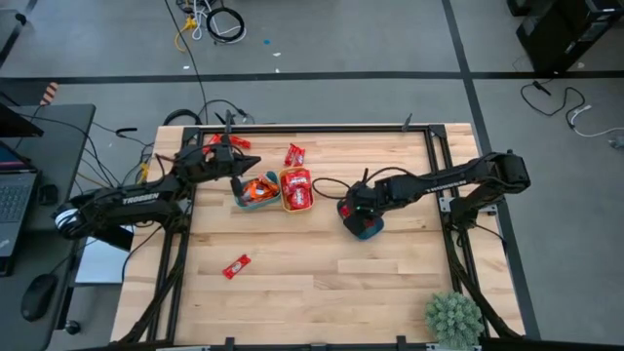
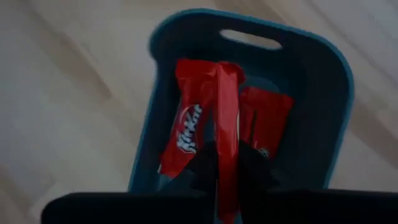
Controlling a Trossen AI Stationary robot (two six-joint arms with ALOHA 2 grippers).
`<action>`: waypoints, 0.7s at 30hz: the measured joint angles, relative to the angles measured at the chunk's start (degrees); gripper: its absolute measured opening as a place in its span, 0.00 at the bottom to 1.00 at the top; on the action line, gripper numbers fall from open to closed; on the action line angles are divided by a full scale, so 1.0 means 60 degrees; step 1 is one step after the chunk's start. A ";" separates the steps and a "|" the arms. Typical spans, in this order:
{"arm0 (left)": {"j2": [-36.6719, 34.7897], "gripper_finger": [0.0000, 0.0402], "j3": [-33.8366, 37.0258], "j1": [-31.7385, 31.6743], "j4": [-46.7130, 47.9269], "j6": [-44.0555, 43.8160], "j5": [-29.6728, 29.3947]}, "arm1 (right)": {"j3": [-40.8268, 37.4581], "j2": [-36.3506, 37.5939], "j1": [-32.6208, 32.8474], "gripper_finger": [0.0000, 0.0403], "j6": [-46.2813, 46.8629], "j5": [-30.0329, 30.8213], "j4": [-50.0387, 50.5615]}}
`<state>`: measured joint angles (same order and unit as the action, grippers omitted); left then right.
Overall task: Sort candy
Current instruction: Put the dark red candy into the blue bin
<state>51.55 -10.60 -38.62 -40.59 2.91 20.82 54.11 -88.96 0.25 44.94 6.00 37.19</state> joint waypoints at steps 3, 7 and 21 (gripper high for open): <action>-0.0004 0.00 -0.0306 0.0303 0.0340 -0.0035 0.0008 | 0.0073 0.0003 0.0000 0.12 -0.1046 0.0000 -0.0037; 0.0000 0.00 -0.1077 0.0746 0.1956 -0.0050 0.0008 | 0.0230 0.0003 0.0000 0.19 -0.2144 0.0046 -0.0019; -0.0001 0.00 -0.4614 0.3012 1.0557 -0.0732 -0.2224 | 0.1093 0.0028 0.0145 0.13 -0.5736 0.2172 0.0998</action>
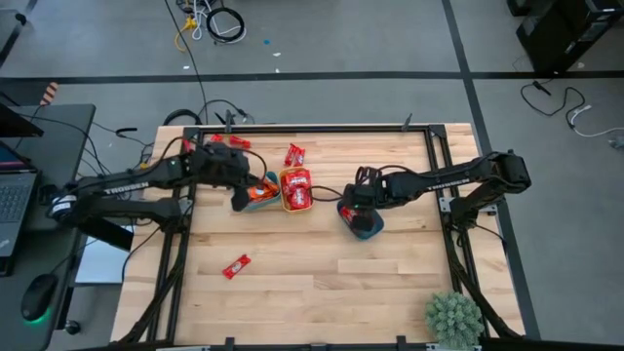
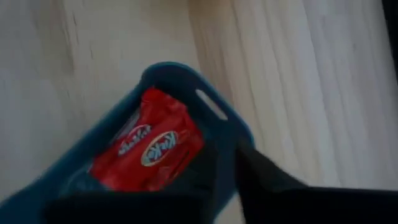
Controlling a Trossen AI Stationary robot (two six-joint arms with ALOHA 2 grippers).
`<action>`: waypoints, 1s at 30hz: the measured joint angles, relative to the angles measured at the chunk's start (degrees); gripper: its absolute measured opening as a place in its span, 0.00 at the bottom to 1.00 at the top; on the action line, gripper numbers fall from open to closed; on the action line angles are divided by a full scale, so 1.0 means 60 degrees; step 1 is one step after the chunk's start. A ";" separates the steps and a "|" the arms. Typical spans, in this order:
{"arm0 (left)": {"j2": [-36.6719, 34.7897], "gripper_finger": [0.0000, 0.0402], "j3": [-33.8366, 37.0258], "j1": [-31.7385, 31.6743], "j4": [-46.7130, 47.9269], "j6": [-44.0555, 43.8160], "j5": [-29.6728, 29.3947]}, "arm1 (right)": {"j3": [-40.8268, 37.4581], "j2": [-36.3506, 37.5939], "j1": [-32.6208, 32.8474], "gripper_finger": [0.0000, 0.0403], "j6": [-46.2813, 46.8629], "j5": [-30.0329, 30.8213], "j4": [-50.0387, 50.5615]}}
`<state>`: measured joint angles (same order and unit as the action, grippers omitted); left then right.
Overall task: Sort candy
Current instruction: Put the dark red candy into the blue bin
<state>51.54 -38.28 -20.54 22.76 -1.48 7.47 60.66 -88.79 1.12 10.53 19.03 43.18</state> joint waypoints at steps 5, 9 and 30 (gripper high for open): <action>0.0106 0.00 -0.0593 0.0970 0.2084 -0.1593 -0.0027 | -0.0408 0.0004 -0.0360 0.03 -0.0936 -0.0124 -0.1077; 0.0134 0.00 -0.0618 0.1735 0.3327 -0.3203 -0.0029 | -0.0671 0.0030 -0.0584 0.01 -0.1253 -0.0301 -0.1823; 0.2882 0.35 -0.0616 0.5112 0.4272 -0.7760 0.1096 | -0.0783 0.0138 -0.0586 0.00 -0.1721 -0.0356 -0.2492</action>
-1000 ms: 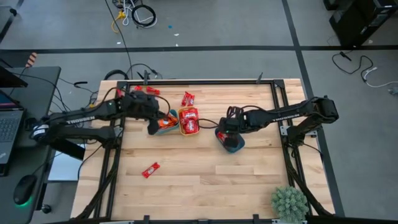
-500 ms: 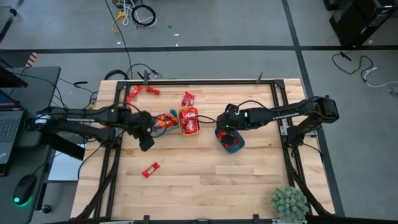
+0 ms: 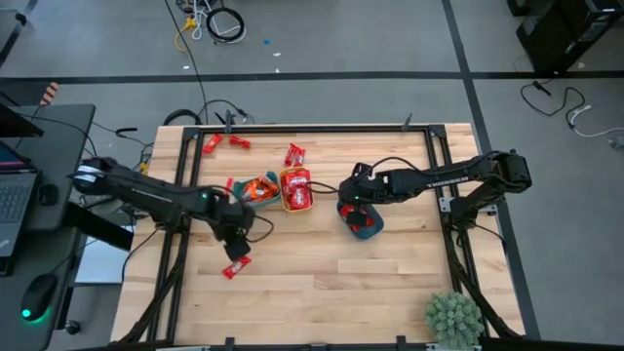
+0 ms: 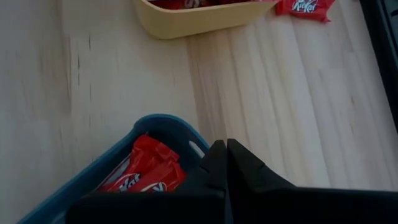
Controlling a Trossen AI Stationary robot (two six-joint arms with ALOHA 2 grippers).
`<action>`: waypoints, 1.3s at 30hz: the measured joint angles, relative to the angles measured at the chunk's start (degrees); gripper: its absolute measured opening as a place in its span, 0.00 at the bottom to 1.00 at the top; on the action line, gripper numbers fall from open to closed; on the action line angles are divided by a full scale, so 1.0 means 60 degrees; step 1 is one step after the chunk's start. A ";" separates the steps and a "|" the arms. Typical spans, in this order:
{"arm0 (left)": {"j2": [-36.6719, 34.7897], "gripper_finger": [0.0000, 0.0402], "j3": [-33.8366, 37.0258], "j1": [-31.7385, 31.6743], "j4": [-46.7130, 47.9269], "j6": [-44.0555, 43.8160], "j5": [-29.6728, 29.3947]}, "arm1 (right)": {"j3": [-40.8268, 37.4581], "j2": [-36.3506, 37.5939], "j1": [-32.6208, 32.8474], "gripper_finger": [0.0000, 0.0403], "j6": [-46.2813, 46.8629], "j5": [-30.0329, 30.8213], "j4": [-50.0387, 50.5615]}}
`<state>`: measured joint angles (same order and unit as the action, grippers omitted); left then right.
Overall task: Sort candy
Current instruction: Put the dark red candy into the blue bin
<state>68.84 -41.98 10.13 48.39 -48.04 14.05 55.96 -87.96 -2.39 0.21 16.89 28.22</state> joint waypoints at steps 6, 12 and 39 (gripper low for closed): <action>0.1221 0.54 0.0000 0.0547 -0.1062 -0.0312 0.0542 | -0.0007 0.0000 0.0011 0.00 -0.0073 -0.0005 0.0089; 0.2286 0.64 0.0011 0.0965 -0.0978 -0.0308 0.0624 | -0.0007 0.0000 0.0018 0.00 -0.0069 -0.0005 0.0172; 0.3438 0.04 -0.1985 0.0336 0.0479 0.3233 -0.1040 | -0.0007 0.0090 0.0047 0.00 -0.0244 -0.0008 0.0625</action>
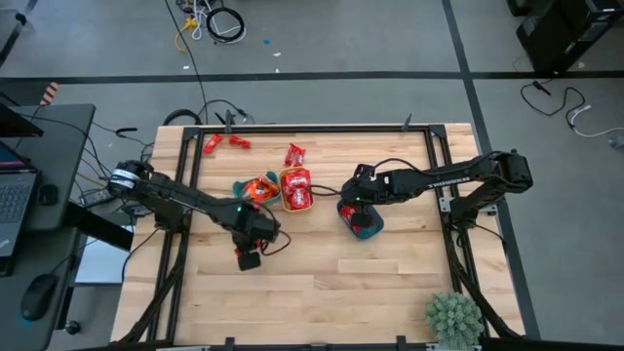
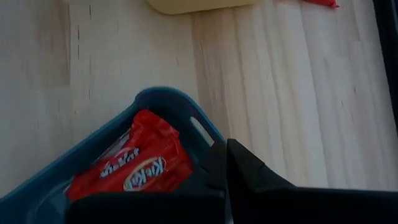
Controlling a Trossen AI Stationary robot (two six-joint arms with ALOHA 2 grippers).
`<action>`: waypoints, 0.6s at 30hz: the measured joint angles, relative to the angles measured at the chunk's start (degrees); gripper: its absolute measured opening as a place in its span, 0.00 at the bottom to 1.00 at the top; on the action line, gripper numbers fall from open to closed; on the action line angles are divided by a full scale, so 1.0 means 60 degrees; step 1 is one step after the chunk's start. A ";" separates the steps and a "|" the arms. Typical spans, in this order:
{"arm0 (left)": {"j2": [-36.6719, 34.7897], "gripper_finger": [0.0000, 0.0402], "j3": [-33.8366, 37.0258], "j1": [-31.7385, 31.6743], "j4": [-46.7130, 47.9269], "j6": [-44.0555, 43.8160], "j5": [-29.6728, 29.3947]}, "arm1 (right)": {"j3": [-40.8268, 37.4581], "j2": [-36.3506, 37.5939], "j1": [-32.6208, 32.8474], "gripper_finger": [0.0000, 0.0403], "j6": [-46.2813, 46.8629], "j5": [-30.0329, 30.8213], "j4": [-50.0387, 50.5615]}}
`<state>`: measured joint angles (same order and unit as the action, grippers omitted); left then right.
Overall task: Sort candy
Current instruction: Put the dark red candy into the blue bin
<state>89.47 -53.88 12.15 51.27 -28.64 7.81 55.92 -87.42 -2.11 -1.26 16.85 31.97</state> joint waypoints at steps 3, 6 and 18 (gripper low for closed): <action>0.0012 0.04 -0.0646 -0.0461 0.0461 0.1173 -0.0664 | 0.0000 0.0491 0.0000 0.00 0.0207 0.0281 0.0511; -0.0007 0.04 -0.1376 -0.1002 0.0307 0.2419 -0.1332 | 0.0000 0.1207 -0.0016 0.00 0.1198 0.0619 0.1343; 0.1484 0.04 -0.4074 -0.2462 -0.1627 0.7377 -0.1966 | -0.2716 0.2450 -0.0551 0.00 0.4168 -0.0162 0.0534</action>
<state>98.37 -78.33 -2.63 41.50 15.62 -3.99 39.62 -72.72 -5.41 23.75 15.88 35.18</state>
